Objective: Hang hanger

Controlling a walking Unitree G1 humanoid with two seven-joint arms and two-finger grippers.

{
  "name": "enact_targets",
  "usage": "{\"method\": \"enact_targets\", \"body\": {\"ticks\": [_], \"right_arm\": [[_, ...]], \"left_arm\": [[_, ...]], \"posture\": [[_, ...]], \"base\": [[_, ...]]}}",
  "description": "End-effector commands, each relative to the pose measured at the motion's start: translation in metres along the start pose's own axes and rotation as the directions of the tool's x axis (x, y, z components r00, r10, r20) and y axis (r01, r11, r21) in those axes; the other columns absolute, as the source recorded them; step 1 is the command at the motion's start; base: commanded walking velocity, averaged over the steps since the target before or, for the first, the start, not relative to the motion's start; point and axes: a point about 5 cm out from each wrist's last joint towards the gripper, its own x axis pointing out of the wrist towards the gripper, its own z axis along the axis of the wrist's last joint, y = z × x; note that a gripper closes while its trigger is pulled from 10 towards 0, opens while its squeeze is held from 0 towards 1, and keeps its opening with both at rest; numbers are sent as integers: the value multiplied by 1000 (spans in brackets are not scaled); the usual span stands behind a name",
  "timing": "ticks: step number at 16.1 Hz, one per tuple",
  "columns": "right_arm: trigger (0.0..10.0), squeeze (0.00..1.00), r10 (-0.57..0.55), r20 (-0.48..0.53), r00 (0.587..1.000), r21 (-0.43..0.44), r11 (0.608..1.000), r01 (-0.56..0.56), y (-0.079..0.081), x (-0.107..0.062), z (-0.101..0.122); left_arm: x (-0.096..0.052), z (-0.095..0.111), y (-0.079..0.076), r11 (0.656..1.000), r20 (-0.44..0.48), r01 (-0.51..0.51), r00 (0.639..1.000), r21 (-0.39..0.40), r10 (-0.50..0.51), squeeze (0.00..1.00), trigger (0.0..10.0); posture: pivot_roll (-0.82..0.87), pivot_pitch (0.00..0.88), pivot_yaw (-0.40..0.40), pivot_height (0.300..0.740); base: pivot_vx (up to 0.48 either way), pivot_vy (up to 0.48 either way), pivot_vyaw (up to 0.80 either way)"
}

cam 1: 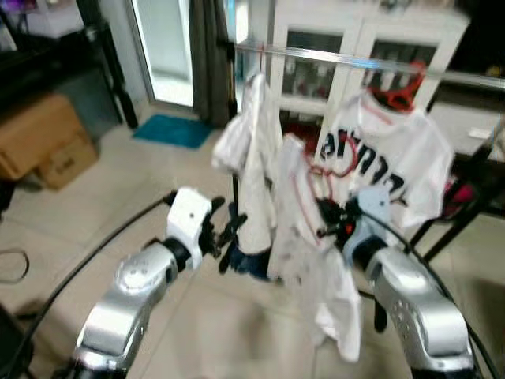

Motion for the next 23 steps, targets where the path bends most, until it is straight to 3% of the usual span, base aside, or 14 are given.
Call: {"method": "enact_targets", "body": {"ticks": [1,3,5,6,7,9,14,15,23], "right_arm": [[0,0,67,67,996,-25,998,-65,5,0,17],[0,0,163,102,981,-13,987,-163,14,-3,25],[0,0,198,115,973,-13,980,-198,18,-4,28],[0,0,243,127,962,-17,970,-243,24,-6,32],[0,0,284,128,950,-26,959,-283,27,-8,33],[0,0,316,131,940,-31,949,-314,29,-12,33],[0,0,367,151,918,-29,930,-367,34,-17,36],[0,0,378,155,913,-29,925,-378,36,-19,36],[0,0,397,179,900,-17,916,-400,33,-21,39]], "left_arm": [[6,9,4,1000,33,3,999,18,-4,1000,10000],[17,14,13,996,25,-33,999,87,31,1000,10000],[21,16,17,994,31,-43,999,100,40,969,10000],[26,20,21,990,43,-52,998,127,47,110,10000],[32,26,28,984,69,-83,995,156,73,0,10000],[39,35,33,977,113,-122,988,173,103,0,10000],[49,39,36,976,147,-107,986,190,80,0,10000],[51,41,37,975,166,-109,983,193,77,0,0],[56,41,40,972,183,-106,981,210,68,0,0]], "posture": [[-64,0,25,740],[-71,0,26,740],[-81,0,26,740],[-89,0,26,740],[-94,0,31,740],[-93,0,32,740],[-105,0,55,740],[-107,0,58,740],[-107,0,49,740]], "base": [[0,0,0],[0,0,0],[0,0,0],[0,0,0],[0,0,0],[0,0,0],[0,0,0],[0,0,0],[0,0,0]]}}
